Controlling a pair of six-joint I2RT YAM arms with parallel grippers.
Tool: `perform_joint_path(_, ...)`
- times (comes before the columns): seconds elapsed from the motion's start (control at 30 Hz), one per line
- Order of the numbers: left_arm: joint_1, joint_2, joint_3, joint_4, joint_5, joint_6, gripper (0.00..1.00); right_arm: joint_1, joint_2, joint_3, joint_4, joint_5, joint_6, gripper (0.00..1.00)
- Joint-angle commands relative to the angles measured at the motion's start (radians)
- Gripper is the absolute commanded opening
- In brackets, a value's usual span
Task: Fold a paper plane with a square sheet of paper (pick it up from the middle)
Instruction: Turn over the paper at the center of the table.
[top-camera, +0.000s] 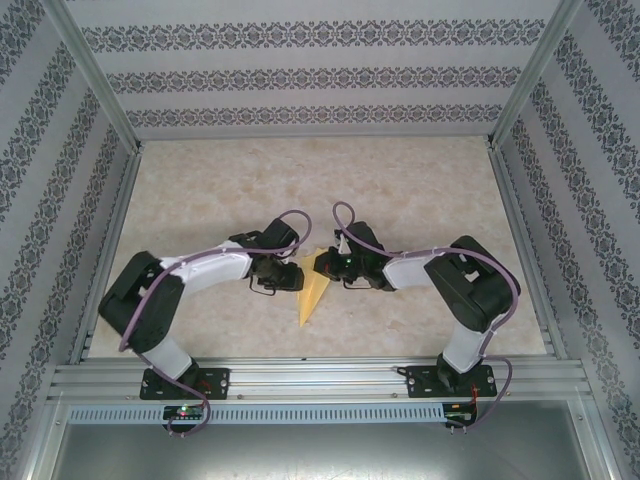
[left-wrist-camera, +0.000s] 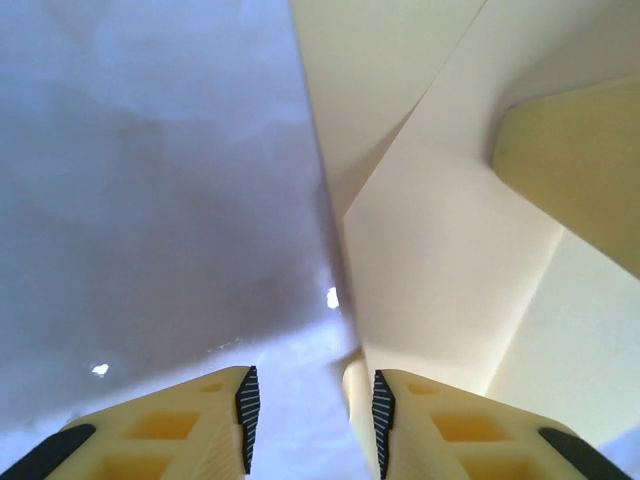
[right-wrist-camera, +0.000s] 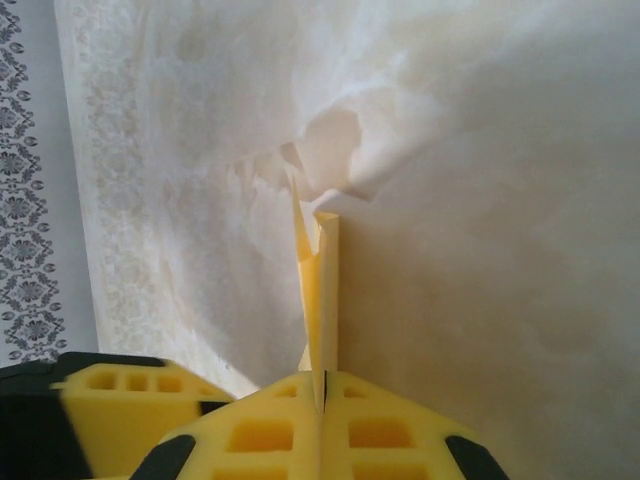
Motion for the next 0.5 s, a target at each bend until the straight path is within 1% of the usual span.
perform_joint_path(0.0, -0.005, -0.153, -0.038, 0.009, -0.106, -0.036, 0.41, -0.007, -0.08, 0.068, -0.176, 0.037, -0.08, 0.04)
perform_joint_path(0.07, -0.005, -0.224, -0.059, 0.009, -0.159, -0.045, 0.43, -0.006, -0.13, 0.108, -0.291, 0.08, -0.133, 0.04)
perform_joint_path(0.13, -0.005, -0.285, -0.078, 0.004, -0.219, -0.056, 0.43, -0.003, -0.182, 0.156, -0.447, 0.157, -0.196, 0.04)
perform_joint_path(0.33, -0.003, -0.437, -0.133, -0.012, -0.394, -0.101, 0.45, 0.024, -0.296, 0.336, -0.849, 0.43, -0.357, 0.05)
perform_joint_path(0.43, 0.0, -0.499, -0.167, -0.011, -0.451, -0.135, 0.46, 0.068, -0.306, 0.483, -1.09, 0.652, -0.442, 0.05)
perform_joint_path(0.47, 0.001, -0.515, -0.177, -0.009, -0.46, -0.141, 0.46, 0.092, -0.301, 0.537, -1.172, 0.755, -0.461, 0.05)
